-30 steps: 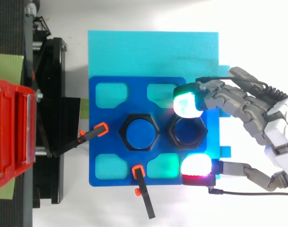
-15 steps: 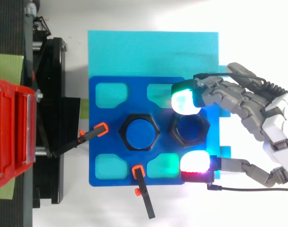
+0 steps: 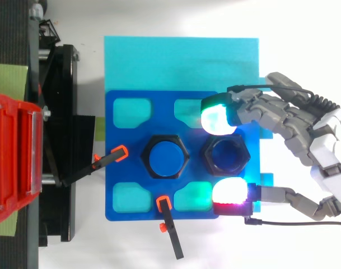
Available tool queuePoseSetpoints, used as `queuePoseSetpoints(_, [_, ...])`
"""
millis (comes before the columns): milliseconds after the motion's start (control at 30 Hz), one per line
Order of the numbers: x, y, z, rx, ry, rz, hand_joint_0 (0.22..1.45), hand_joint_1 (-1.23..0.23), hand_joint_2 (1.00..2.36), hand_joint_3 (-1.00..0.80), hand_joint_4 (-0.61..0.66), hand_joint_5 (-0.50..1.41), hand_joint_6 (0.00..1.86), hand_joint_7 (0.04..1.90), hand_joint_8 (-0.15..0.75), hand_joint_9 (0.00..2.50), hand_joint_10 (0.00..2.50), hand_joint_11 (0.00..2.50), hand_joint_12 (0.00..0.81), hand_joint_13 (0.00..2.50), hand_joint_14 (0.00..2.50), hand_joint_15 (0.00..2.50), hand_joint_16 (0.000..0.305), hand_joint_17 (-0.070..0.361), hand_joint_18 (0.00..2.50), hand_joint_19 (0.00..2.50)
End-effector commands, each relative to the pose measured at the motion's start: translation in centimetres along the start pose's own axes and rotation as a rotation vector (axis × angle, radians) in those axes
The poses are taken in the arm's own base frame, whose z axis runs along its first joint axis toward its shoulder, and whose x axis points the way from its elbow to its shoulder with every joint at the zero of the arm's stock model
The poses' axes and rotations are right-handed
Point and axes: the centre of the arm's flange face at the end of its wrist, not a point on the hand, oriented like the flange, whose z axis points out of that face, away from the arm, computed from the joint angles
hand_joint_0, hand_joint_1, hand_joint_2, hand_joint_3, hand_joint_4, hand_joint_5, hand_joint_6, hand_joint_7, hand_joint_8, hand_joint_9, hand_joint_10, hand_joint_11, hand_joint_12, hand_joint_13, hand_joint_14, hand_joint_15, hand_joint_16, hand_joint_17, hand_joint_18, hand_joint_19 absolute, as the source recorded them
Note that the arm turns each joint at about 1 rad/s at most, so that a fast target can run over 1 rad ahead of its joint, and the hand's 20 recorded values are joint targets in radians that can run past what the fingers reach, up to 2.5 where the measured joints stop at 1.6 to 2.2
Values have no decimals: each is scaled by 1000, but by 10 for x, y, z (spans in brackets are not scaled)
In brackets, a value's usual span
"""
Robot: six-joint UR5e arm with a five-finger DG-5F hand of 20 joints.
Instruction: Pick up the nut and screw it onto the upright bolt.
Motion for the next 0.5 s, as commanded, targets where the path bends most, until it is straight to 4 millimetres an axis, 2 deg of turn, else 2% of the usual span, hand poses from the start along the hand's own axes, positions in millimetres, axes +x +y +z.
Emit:
queuePoseSetpoints(0, [0, 0, 0, 2, 1, -3, 469, -805, 1000, -500, 229, -242, 503, 826, 302, 516, 2, 0, 399, 535, 1, 19, 46, 103, 406, 117])
queuePoseSetpoints(467, [1, -3, -1, 4, 10, -24, 463, -791, 1000, -500, 221, -245, 502, 808, 304, 496, 0, 0, 409, 534, 0, 23, 47, 106, 412, 145])
